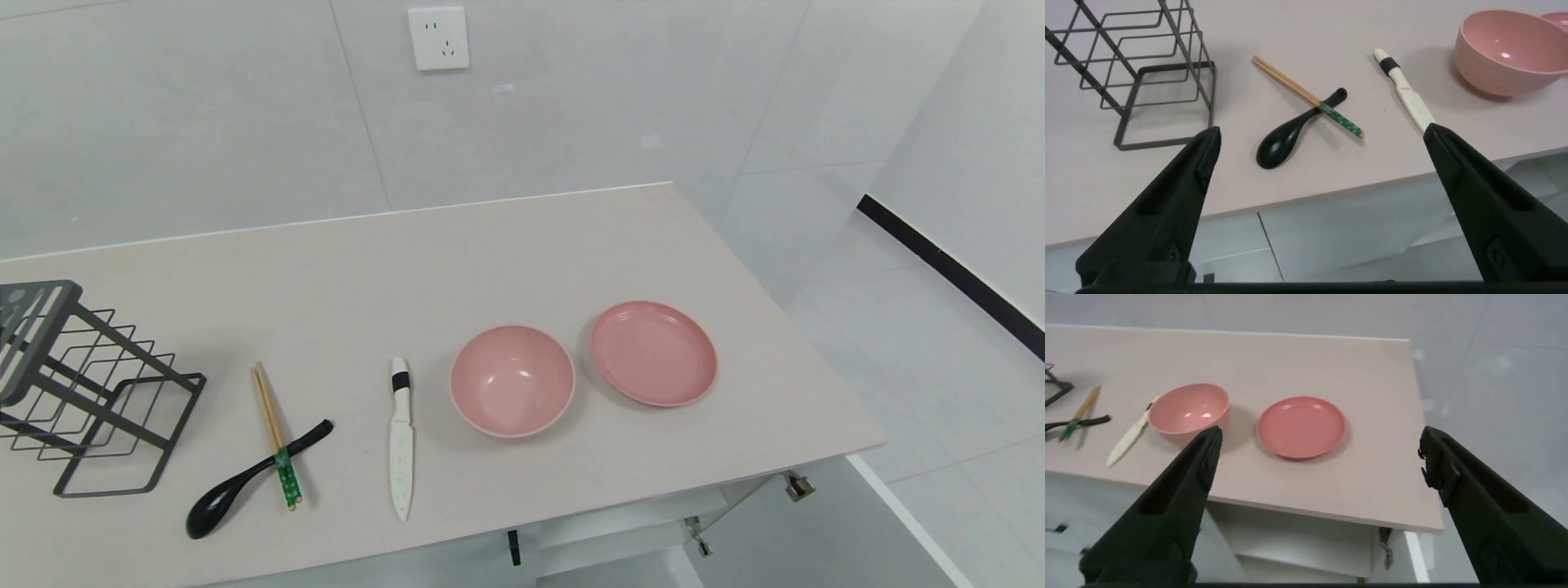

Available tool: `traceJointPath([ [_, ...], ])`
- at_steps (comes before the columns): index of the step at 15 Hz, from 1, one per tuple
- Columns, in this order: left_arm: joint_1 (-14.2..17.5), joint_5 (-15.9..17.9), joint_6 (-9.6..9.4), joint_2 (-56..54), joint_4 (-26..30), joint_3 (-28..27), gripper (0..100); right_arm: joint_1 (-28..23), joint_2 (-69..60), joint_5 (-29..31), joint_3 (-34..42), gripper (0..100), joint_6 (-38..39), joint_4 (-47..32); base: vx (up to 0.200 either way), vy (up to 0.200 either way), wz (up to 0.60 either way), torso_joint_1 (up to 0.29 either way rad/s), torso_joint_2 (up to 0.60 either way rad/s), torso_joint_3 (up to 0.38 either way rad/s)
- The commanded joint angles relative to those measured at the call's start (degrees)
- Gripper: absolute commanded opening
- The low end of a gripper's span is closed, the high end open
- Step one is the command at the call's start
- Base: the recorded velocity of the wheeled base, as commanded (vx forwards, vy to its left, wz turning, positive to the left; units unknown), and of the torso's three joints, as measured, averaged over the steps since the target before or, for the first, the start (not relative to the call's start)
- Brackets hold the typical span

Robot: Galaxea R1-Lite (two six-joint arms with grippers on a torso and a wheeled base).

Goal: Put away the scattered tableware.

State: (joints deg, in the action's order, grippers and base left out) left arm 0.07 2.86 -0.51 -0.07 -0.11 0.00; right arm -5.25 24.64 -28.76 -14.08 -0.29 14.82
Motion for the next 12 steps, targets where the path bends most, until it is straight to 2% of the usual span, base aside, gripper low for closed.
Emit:
traceJointPath([
  [1,0.01,0.04,-0.10,0.07,-0.15,0.00,100,0.86,7.18,-3.15,-1.74,100,-0.06,0.03,0.000,0.000,0.00,0.000,0.00,0.000],
  [4,0.01,0.04,-0.28,0.07,-0.15,0.00,100,1.91,12.54,-4.11,-3.67,100,-0.67,-0.06,0.000,0.000,0.00,0.000,0.00,0.000],
  [10,0.01,-0.05,-0.98,0.07,-0.07,0.00,100,1.56,30.91,-4.03,-13.43,100,-12.28,0.21,0.000,0.000,0.00,0.000,0.00,0.000],
  [12,0.01,-0.05,-0.98,0.07,-0.07,0.00,100,1.56,34.60,-3.67,-15.10,100,-12.98,0.21,0.000,0.000,0.00,0.000,0.00,0.000],
])
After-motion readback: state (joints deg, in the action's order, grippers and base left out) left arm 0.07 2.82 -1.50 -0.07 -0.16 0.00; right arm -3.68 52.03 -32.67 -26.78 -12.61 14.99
